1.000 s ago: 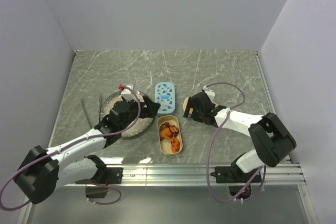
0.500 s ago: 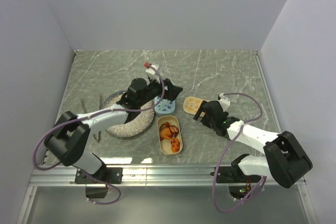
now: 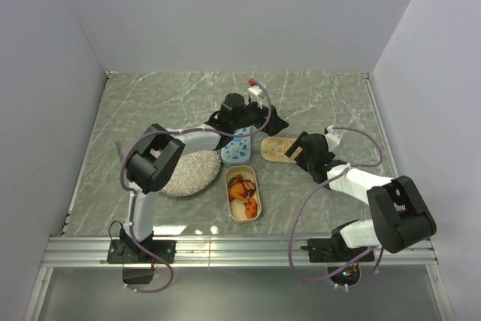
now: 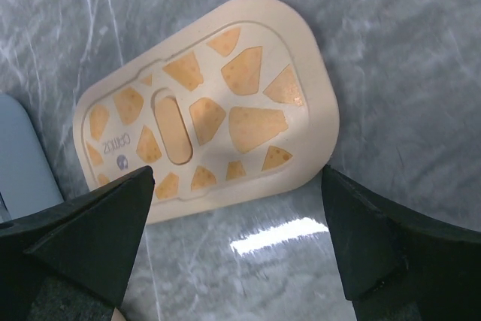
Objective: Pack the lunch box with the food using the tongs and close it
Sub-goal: Pick up the lid of the lunch box with the right arm, then put the lid back on the lunch box
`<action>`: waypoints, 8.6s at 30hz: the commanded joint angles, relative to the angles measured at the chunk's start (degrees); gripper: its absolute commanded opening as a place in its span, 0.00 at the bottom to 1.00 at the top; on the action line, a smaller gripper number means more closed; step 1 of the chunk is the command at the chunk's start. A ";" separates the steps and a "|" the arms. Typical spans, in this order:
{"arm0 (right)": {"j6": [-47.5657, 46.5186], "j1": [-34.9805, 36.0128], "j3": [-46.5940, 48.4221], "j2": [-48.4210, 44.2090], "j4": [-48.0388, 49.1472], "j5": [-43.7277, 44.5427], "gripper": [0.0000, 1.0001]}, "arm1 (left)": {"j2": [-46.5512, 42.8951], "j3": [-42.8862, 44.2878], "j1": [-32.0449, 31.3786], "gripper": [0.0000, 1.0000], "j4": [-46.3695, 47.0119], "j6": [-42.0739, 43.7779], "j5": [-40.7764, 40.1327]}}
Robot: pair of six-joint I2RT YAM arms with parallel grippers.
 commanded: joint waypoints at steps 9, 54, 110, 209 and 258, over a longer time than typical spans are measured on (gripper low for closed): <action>-2.12 -7.06 8.35 8.21 2.78 -5.04 1.00 | 9.73 12.08 -2.33 0.97 -10.67 -0.29 -9.42; -0.18 -11.37 -3.68 -10.49 8.42 -4.96 0.99 | 3.76 -6.55 -12.70 0.94 -12.87 -15.86 -13.22; 1.67 3.57 -11.25 0.31 22.39 -15.06 0.74 | 9.21 -0.40 -15.77 0.73 -20.34 -8.38 -9.88; -7.73 4.63 -24.08 -45.75 23.30 0.12 0.00 | -11.00 -4.01 -18.59 0.67 -13.67 -3.20 -9.95; 7.37 38.89 -24.70 -38.65 36.79 -5.94 0.00 | -70.86 -64.90 -18.14 0.81 2.76 -19.46 -48.81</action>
